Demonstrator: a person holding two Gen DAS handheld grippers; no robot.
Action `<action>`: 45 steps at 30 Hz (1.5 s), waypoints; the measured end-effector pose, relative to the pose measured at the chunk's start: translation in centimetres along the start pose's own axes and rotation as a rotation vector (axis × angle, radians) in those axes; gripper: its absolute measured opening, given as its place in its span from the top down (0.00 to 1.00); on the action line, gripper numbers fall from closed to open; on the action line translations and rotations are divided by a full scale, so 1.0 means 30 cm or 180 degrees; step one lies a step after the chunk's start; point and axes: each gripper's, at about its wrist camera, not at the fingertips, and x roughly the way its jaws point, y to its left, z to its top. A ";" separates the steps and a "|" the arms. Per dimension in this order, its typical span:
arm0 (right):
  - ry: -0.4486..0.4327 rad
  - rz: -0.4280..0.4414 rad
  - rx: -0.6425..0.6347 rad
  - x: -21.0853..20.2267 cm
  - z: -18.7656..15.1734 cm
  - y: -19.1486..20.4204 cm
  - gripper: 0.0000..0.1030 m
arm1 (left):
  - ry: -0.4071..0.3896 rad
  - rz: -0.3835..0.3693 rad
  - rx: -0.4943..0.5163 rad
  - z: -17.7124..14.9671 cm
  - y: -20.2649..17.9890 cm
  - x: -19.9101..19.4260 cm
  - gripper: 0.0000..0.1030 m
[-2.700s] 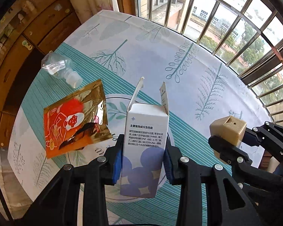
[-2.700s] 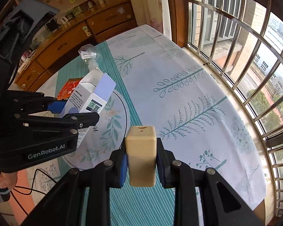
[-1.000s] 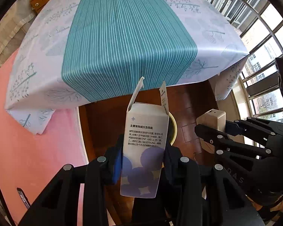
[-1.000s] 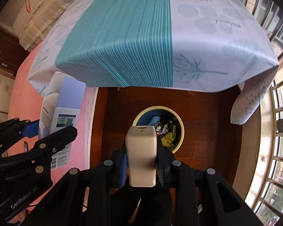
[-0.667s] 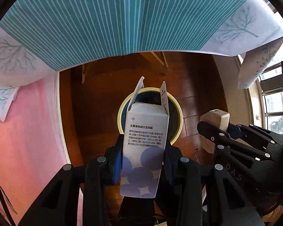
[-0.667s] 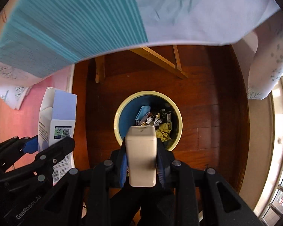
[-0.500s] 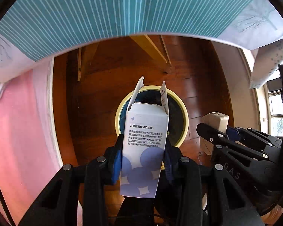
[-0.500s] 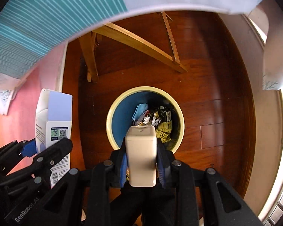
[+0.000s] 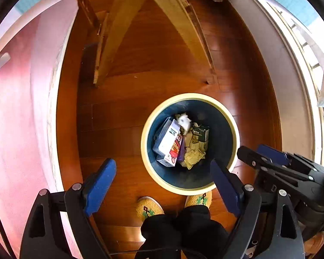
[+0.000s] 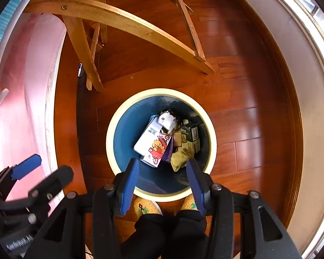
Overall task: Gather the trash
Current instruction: 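Open both tools to drop the beige block and carton into the bin, then move both tools back over the table toward the orange packet and bottle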
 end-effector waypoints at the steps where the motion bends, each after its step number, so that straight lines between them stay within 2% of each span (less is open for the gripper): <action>1: -0.0005 -0.0006 -0.0004 -0.003 -0.003 0.001 0.55 | -0.0010 0.0000 -0.0020 -0.003 0.005 -0.004 0.14; 9: -0.0028 -0.0056 -0.0024 -0.025 -0.019 0.015 0.55 | -0.0138 0.0072 -0.0016 0.026 0.057 -0.041 0.13; 16: 0.0001 -0.0085 0.0007 -0.099 -0.035 0.040 0.55 | -0.0198 0.0108 -0.0010 0.024 0.057 -0.140 0.13; 27: -0.0127 -0.0177 -0.0060 -0.326 -0.046 0.115 0.55 | -0.0392 0.0145 -0.0016 0.031 0.059 -0.419 0.13; 32: -0.0124 -0.0162 -0.0076 -0.422 -0.043 0.136 0.55 | -0.0518 0.0054 -0.0050 0.042 0.065 -0.569 0.13; 38: -0.0165 -0.0122 -0.0142 -0.564 -0.033 0.167 0.55 | -0.0703 0.0125 -0.0021 0.057 0.048 -0.753 0.13; 45: -0.0345 -0.0049 -0.0241 -0.766 0.004 0.190 0.55 | -0.0888 0.0102 -0.0103 0.087 0.039 -0.960 0.13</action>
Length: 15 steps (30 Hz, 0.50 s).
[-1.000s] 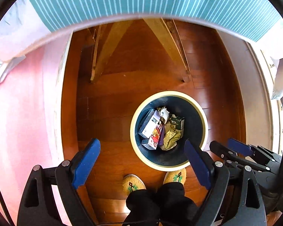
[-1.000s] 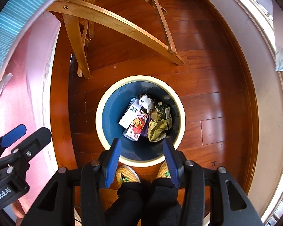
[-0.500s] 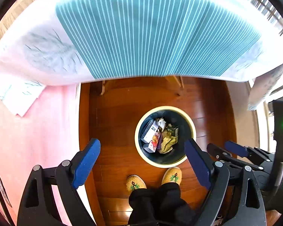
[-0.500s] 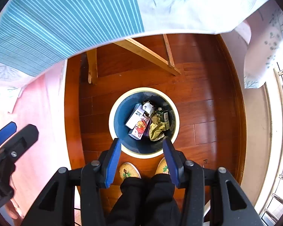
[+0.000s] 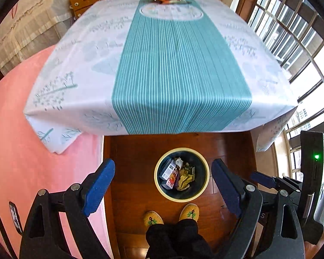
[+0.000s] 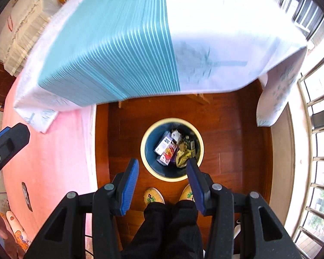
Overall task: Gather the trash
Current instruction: 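Move both tools back over the table toward the orange packet and bottle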
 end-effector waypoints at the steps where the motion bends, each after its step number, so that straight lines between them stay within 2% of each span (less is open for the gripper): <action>1: -0.0026 0.0009 -0.0005 -0.026 0.007 0.003 0.55 | -0.0032 0.0003 -0.0002 0.013 0.001 -0.028 0.13; 15: -0.0545 0.0242 -0.0249 -0.373 0.169 0.045 0.55 | -0.0561 0.0180 0.0014 0.194 -0.022 -0.400 0.13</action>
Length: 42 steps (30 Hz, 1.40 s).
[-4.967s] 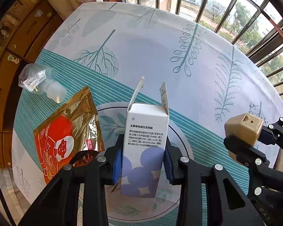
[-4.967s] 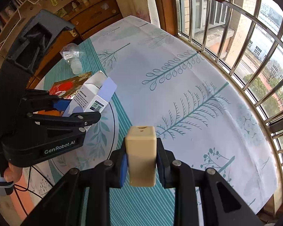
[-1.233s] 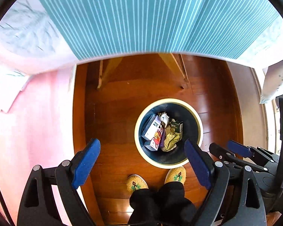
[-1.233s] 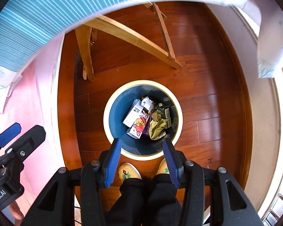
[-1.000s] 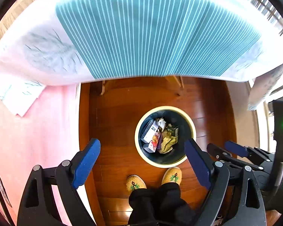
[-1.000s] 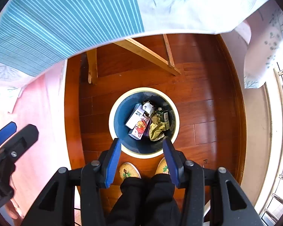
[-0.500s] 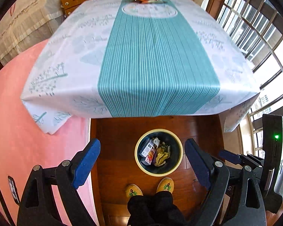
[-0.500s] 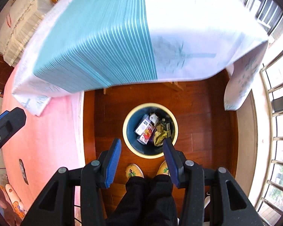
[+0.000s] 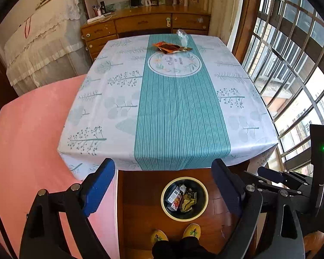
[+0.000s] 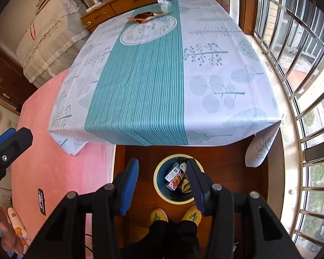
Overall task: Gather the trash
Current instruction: 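Move both tools back over the table toward the orange packet and bottle, then grasp the orange foil packet with the right tool while the left tool grasps the clear plastic bottle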
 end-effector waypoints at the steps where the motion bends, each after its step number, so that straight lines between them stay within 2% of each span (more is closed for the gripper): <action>1: -0.0035 0.0022 -0.0023 -0.017 0.018 0.003 0.55 | -0.0035 0.0020 -0.0003 0.011 0.000 -0.016 0.13; 11: -0.0437 0.0139 -0.0445 -0.145 0.203 0.076 0.55 | -0.0388 0.0350 -0.0343 0.142 0.077 -0.144 0.13; 19: -0.0645 0.0096 -0.0599 -0.145 0.369 0.124 0.55 | -0.0335 0.0330 -0.0548 0.249 0.169 -0.098 0.13; 22: -0.0685 0.0031 -0.0624 -0.109 0.446 0.145 0.54 | -0.0309 0.0316 -0.0536 0.317 0.208 -0.028 0.13; 25: -0.0687 -0.0047 -0.0637 -0.052 0.540 0.175 0.43 | -0.0231 0.0251 -0.0514 0.407 0.256 0.073 0.13; 28: -0.0705 -0.0135 -0.0670 0.022 0.668 0.223 0.41 | -0.0185 0.0134 -0.0455 0.523 0.312 0.195 0.13; 31: -0.0722 -0.0298 -0.0712 0.096 0.806 0.282 0.31 | -0.0102 0.0036 -0.0338 0.670 0.366 0.338 0.13; 37: -0.0648 -0.0494 -0.0791 0.289 1.124 0.409 0.28 | -0.0022 -0.0136 -0.0071 0.988 0.458 0.586 0.13; 42: -0.0559 -0.0713 -0.1071 0.500 1.314 0.494 0.23 | 0.0025 -0.0167 0.0124 1.174 0.498 0.780 0.13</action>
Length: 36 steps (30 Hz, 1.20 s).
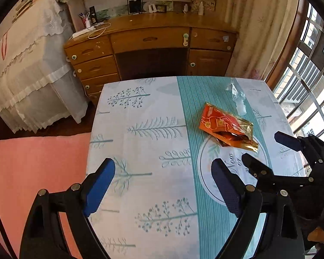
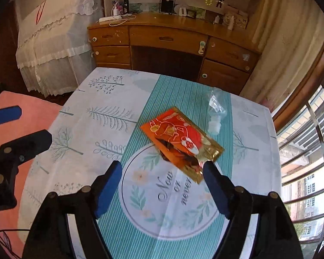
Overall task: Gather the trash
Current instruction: 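Grasp the orange foil packet with the right tool while the left tool grasps the clear plastic bottle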
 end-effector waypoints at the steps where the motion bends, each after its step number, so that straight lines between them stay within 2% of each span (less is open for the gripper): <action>1: 0.0044 -0.0017 -0.0053 0.048 0.022 0.012 0.23 | 0.0036 -0.0023 0.0010 0.027 0.011 0.042 0.13; 7: 0.0319 -0.0279 -0.0354 0.291 0.071 0.040 0.22 | 0.0332 -0.0171 0.0037 0.125 0.045 0.284 0.13; 12: 0.0467 -0.0400 -0.0472 0.400 0.077 0.022 0.22 | 0.0544 -0.0275 0.0058 0.164 0.047 0.441 0.13; 15: 0.0529 -0.0441 -0.0514 0.437 0.073 0.007 0.20 | 0.0589 -0.0320 0.0063 0.182 0.047 0.482 0.13; 17: 0.0483 -0.0436 -0.0472 0.448 0.081 -0.006 0.14 | 0.0609 -0.0358 0.0081 0.194 0.043 0.504 0.13; 20: 0.0516 -0.0350 -0.0315 0.467 0.093 -0.038 0.13 | 0.0620 -0.0390 0.0130 0.206 0.036 0.523 0.13; 24: 0.0600 -0.0071 0.0028 0.481 0.092 -0.090 0.13 | 0.0624 -0.0460 0.0199 0.225 0.017 0.539 0.13; 27: 0.0608 0.0047 0.0221 0.480 0.084 -0.125 0.24 | 0.0623 -0.0515 0.0258 0.233 -0.005 0.544 0.13; 29: 0.0587 0.0097 0.0306 0.467 0.079 -0.142 0.42 | 0.0619 -0.0550 0.0307 0.240 -0.024 0.545 0.13; 36: 0.0705 0.0297 0.0529 0.415 0.050 -0.211 0.50 | 0.0572 -0.0703 0.0487 0.275 -0.111 0.535 0.13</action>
